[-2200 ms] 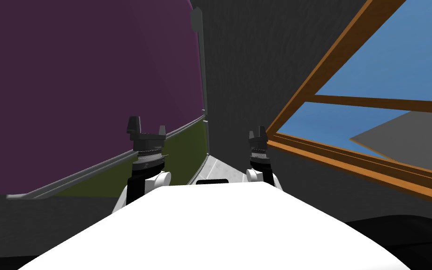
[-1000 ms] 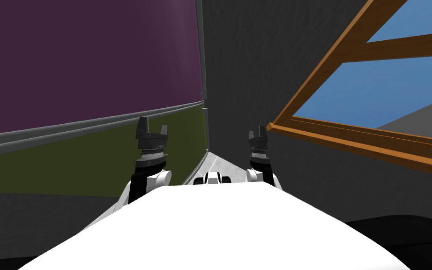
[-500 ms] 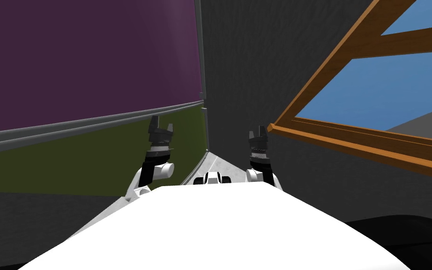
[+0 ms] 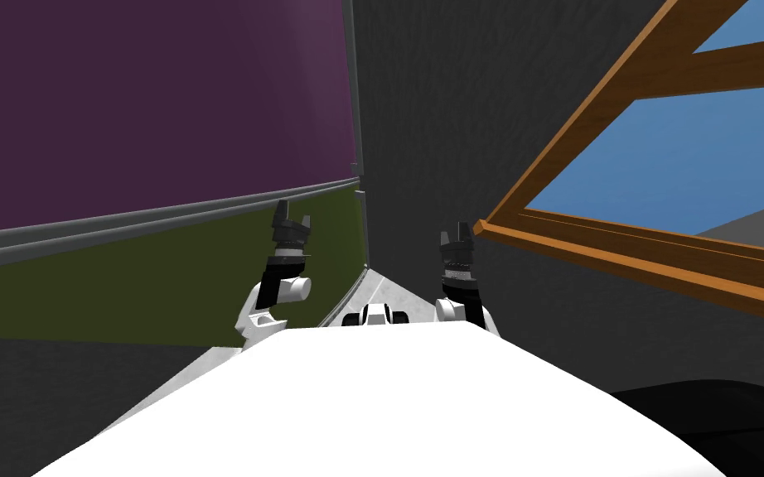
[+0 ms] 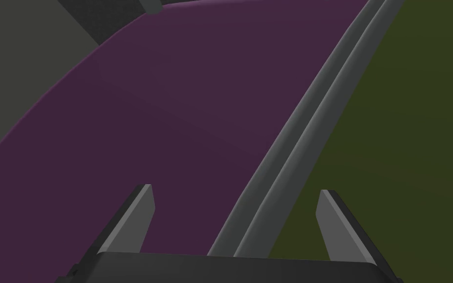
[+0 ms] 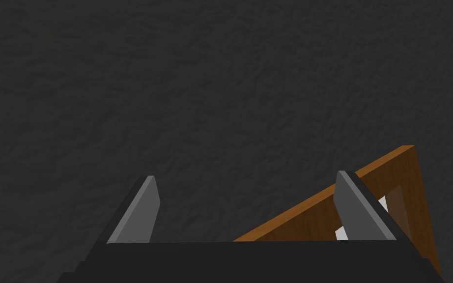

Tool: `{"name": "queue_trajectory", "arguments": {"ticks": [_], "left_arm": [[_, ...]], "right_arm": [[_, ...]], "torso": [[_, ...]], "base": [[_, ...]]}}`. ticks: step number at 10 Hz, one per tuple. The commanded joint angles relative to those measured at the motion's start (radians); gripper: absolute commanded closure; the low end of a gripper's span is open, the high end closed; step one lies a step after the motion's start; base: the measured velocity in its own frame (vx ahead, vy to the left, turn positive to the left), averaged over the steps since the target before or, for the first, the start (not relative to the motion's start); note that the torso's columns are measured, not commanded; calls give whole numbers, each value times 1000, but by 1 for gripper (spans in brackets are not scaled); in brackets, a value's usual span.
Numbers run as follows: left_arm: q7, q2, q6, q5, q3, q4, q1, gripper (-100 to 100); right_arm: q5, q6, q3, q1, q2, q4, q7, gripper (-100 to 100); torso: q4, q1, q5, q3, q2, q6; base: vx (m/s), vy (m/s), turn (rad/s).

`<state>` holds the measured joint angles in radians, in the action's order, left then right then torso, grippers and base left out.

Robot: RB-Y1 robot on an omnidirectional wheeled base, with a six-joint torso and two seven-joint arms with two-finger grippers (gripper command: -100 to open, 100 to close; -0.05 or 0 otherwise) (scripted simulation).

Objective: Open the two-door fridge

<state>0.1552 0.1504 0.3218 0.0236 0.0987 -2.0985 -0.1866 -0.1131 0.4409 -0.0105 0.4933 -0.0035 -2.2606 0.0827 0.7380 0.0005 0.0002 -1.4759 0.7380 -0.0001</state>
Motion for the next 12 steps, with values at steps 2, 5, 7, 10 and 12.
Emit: {"name": "queue_trajectory", "arguments": {"ticks": [2,5,7,10,12], "left_arm": [[20,8,-68,18,18,88,105,-100],[28,11,-93,26,26,129,180,-100],[37,13,-120,34,34,172,234,-100],[54,18,-174,51,51,262,326,-100],[63,20,-203,59,60,297,377,-100]], "right_arm": [[0,0,0,0,0,0,0,0],[0,0,0,0,0,0,0,0],[0,0,0,0,0,0,0,0],[0,0,0,0,0,0,0,0],[0,0,0,0,0,0,0,0]], "torso": [[0,-2,-1,0,0,0],[0,0,0,0,-1,0],[0,-1,0,0,0,0],[0,0,0,0,0,0],[0,0,0,0,0,0]], "base": [[15,-52,31],[20,-40,35],[12,-41,36],[17,-44,42],[18,-45,35]]}}
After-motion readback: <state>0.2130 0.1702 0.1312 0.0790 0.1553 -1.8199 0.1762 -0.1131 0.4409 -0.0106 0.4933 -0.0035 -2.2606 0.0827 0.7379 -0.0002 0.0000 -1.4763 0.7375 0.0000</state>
